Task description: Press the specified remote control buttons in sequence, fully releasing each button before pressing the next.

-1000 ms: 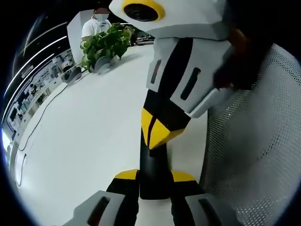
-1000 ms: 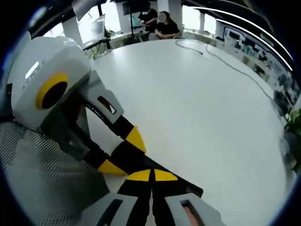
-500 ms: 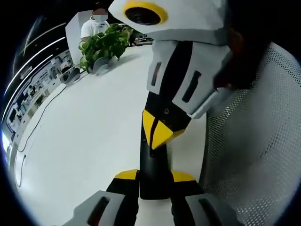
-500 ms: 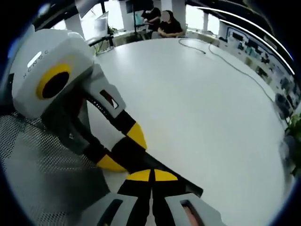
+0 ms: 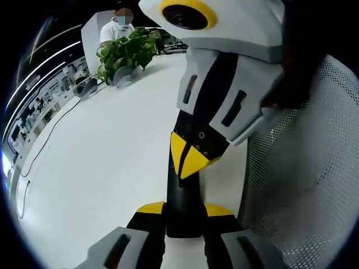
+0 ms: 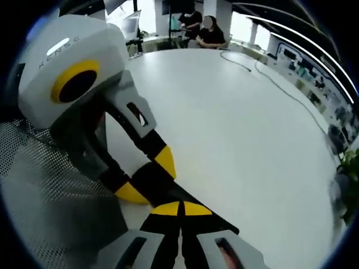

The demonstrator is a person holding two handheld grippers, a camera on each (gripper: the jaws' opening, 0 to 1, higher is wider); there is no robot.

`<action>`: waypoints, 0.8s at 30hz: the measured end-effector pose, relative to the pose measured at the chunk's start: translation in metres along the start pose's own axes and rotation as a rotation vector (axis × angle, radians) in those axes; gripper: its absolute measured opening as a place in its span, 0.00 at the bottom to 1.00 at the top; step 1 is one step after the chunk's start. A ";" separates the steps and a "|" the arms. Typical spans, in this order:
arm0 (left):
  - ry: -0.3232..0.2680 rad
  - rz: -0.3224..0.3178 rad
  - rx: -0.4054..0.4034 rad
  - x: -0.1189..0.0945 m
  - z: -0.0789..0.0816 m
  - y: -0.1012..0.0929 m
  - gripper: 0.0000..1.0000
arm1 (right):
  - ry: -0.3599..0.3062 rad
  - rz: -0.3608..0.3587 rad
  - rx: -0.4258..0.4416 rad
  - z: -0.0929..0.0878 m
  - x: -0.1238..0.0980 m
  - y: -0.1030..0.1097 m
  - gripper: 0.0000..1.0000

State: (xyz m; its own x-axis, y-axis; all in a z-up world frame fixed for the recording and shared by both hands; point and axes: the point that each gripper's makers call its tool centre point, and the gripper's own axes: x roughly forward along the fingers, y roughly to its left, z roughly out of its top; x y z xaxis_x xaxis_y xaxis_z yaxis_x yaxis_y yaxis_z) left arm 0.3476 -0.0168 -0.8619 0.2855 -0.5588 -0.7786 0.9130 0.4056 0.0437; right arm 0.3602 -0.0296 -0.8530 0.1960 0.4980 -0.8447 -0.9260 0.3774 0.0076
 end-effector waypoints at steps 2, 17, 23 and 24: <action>-0.002 0.001 0.001 0.000 0.000 0.000 0.24 | 0.000 0.005 0.015 0.000 0.000 0.000 0.00; -0.003 -0.003 -0.017 0.001 -0.001 0.000 0.25 | -0.040 0.074 0.086 0.006 -0.002 0.008 0.00; -0.002 -0.003 -0.017 0.000 0.000 0.000 0.25 | -0.035 0.084 0.112 0.005 0.002 0.010 0.00; -0.002 -0.002 -0.017 0.000 0.000 0.000 0.25 | -0.040 0.087 0.114 0.006 0.002 0.010 0.00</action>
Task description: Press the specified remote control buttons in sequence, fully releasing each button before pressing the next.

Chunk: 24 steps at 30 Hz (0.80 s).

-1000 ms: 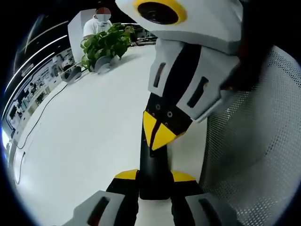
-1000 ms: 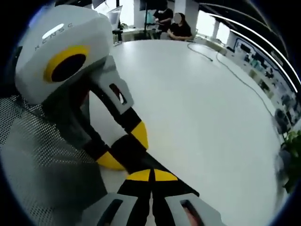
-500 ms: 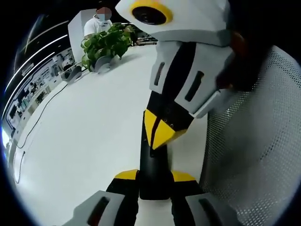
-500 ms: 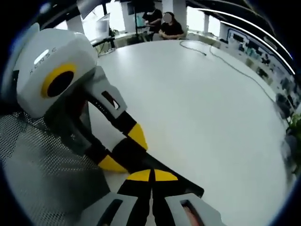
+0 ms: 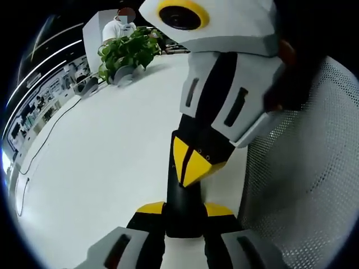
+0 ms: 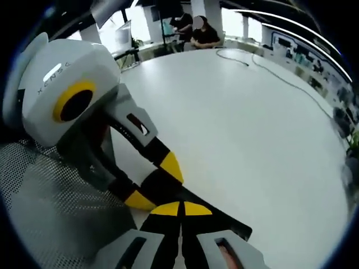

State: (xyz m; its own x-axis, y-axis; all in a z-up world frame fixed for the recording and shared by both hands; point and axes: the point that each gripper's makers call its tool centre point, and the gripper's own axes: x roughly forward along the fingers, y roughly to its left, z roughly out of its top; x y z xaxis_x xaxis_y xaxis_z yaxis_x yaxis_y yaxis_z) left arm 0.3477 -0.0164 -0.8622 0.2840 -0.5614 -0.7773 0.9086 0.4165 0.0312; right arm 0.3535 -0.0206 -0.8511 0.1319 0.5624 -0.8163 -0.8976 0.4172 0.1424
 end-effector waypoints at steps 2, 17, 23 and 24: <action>0.000 0.000 -0.002 0.000 0.000 0.000 0.25 | -0.010 0.008 0.052 0.001 0.000 -0.001 0.00; 0.002 0.007 -0.028 0.001 0.000 0.001 0.24 | -0.006 -0.013 0.091 0.001 0.001 -0.002 0.00; 0.005 0.010 -0.037 0.001 0.000 0.001 0.25 | -0.016 -0.004 0.110 0.001 0.001 -0.001 0.00; 0.007 0.010 -0.040 0.001 0.000 0.001 0.25 | -0.015 -0.003 0.109 0.001 0.001 -0.001 0.00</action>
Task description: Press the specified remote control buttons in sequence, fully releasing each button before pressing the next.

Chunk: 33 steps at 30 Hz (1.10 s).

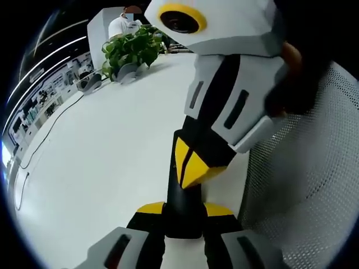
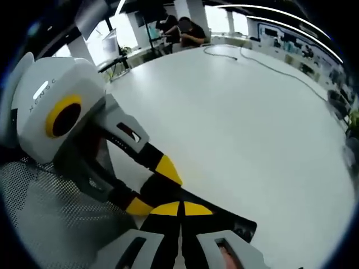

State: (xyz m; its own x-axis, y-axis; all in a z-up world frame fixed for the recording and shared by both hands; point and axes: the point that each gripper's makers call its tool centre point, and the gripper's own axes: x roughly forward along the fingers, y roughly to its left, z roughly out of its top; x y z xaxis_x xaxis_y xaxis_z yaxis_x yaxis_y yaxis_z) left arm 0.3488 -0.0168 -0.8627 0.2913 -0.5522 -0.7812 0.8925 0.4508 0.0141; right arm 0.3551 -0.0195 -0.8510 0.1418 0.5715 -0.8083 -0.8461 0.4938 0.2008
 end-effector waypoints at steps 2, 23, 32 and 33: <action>0.002 0.001 -0.004 0.000 0.000 0.000 0.25 | 0.003 0.002 0.021 0.000 0.000 0.000 0.00; 0.010 0.005 -0.014 0.000 0.000 0.000 0.25 | 0.010 0.002 0.022 0.000 0.001 0.002 0.00; 0.027 0.004 -0.027 0.000 -0.001 -0.002 0.25 | -0.022 0.022 0.081 0.007 -0.007 -0.001 0.00; 0.028 0.004 -0.028 0.000 -0.001 -0.002 0.25 | -0.048 0.018 0.100 0.012 -0.011 -0.004 0.00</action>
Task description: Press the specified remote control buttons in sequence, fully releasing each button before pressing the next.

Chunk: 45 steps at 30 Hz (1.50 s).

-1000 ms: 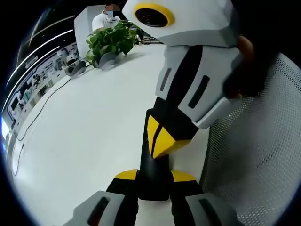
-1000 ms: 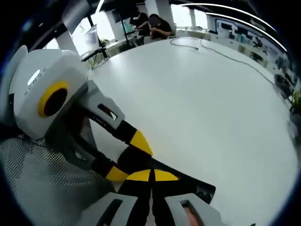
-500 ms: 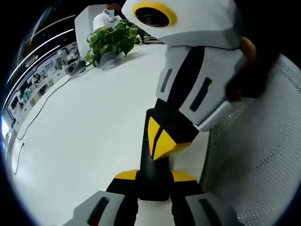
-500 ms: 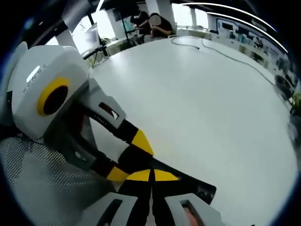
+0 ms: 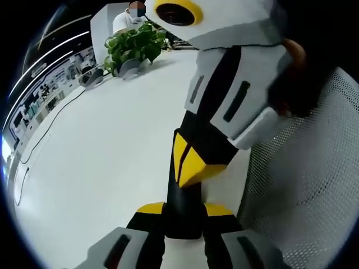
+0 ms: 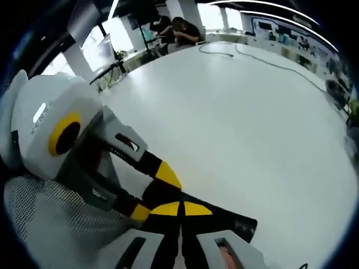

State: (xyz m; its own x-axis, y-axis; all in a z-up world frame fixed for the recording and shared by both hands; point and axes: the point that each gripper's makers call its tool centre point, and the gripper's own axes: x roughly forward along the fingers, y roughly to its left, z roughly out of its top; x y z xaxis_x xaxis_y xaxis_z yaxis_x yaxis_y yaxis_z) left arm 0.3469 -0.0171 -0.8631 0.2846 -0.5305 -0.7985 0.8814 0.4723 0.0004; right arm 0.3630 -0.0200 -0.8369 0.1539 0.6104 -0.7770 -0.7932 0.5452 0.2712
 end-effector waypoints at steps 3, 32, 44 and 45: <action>0.001 0.000 0.001 -0.001 0.000 0.000 0.25 | -0.025 -0.014 0.042 0.005 -0.007 -0.007 0.00; -0.023 0.022 -0.026 0.000 0.001 0.000 0.25 | -0.708 -0.211 0.357 0.084 -0.181 -0.007 0.15; -0.014 0.020 -0.021 0.000 0.002 0.000 0.25 | -0.778 -0.438 0.269 0.062 -0.228 -0.013 0.54; -0.013 0.020 -0.022 0.001 0.002 0.000 0.25 | -0.796 -0.455 0.268 0.061 -0.229 -0.015 0.57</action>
State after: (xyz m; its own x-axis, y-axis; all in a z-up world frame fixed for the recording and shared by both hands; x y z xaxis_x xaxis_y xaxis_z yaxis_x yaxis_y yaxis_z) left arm 0.3474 -0.0187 -0.8625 0.3068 -0.5303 -0.7904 0.8673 0.4977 0.0028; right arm 0.3757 -0.1325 -0.6282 0.8486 0.4651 -0.2522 -0.4121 0.8800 0.2361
